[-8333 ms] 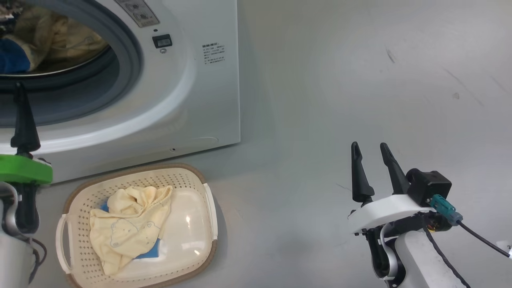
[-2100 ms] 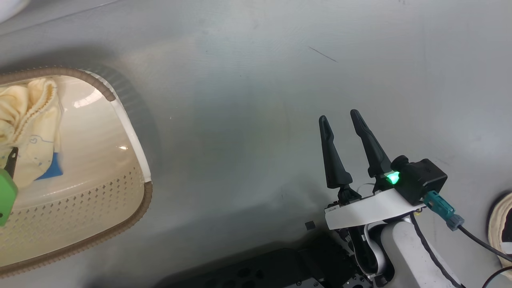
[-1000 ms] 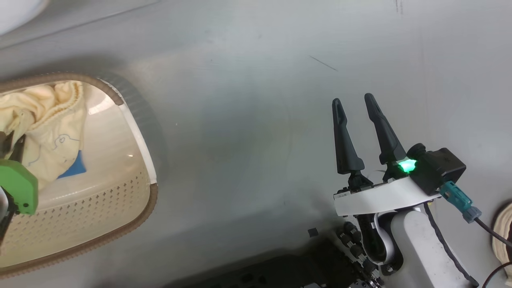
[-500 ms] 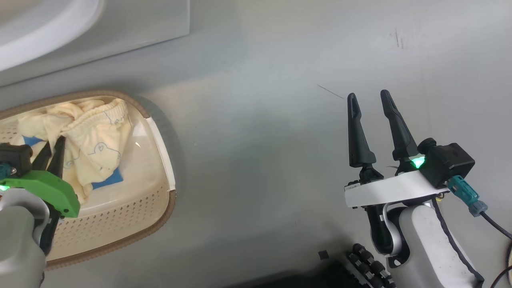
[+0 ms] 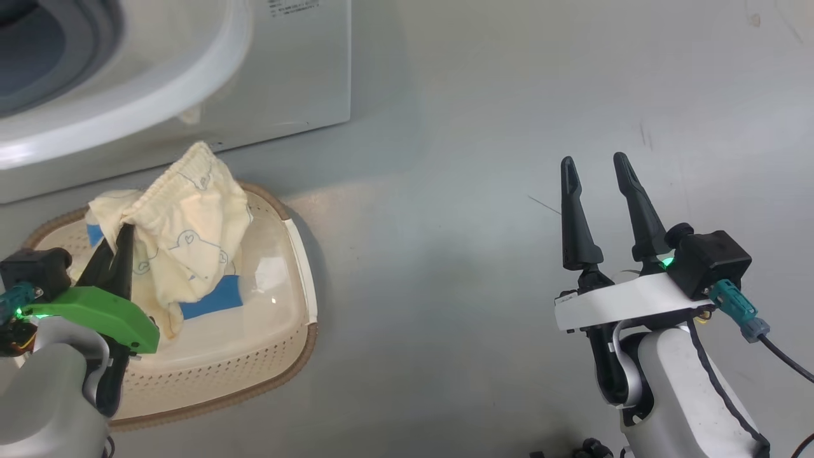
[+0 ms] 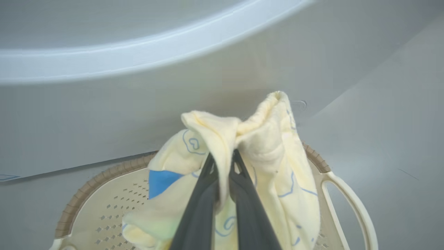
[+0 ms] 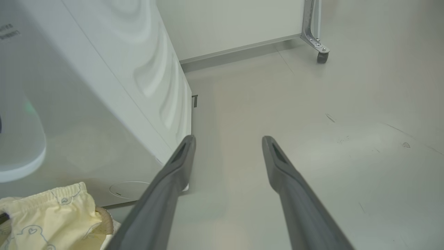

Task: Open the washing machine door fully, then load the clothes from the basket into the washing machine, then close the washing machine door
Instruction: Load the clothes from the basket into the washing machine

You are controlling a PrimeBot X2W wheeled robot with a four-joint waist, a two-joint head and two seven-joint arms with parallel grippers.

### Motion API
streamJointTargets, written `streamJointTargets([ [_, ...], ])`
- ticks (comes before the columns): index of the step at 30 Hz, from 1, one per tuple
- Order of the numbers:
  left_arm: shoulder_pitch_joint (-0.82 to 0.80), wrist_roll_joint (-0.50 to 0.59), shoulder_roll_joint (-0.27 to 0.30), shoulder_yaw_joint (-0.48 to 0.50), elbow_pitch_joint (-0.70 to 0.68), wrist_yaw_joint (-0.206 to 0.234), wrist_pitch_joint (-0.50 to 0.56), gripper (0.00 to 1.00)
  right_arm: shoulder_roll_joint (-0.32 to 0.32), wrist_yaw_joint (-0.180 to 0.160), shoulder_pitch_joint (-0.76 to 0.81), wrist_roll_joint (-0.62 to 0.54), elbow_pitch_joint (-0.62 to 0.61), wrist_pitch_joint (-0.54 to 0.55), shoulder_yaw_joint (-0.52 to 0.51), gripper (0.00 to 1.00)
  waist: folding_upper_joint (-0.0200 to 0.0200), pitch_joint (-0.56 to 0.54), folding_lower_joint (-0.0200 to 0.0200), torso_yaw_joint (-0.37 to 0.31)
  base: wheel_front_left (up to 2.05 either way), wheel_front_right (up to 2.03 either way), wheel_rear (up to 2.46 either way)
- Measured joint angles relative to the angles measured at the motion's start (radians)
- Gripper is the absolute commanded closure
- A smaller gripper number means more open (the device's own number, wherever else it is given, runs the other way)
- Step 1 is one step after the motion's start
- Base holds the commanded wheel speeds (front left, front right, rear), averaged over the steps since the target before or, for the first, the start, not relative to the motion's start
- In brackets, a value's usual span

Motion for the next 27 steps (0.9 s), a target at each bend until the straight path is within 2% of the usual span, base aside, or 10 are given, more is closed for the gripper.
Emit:
streamJointTargets([
  [18,0.181,-0.012,-0.062,0.205,-0.224,0.000,0.000,1.00,-0.013,0.002,0.057,-0.005,0.059,0.000,-0.026,0.00,0.0000,-0.228,-0.0001,0.081,0.00,0.00,0.00],
  [27,0.285,0.015,-0.093,0.288,-0.335,0.001,0.000,1.00,-0.023,0.020,0.100,-0.004,0.084,0.000,-0.035,0.00,0.0000,-0.344,-0.0001,0.102,0.00,0.00,0.00],
])
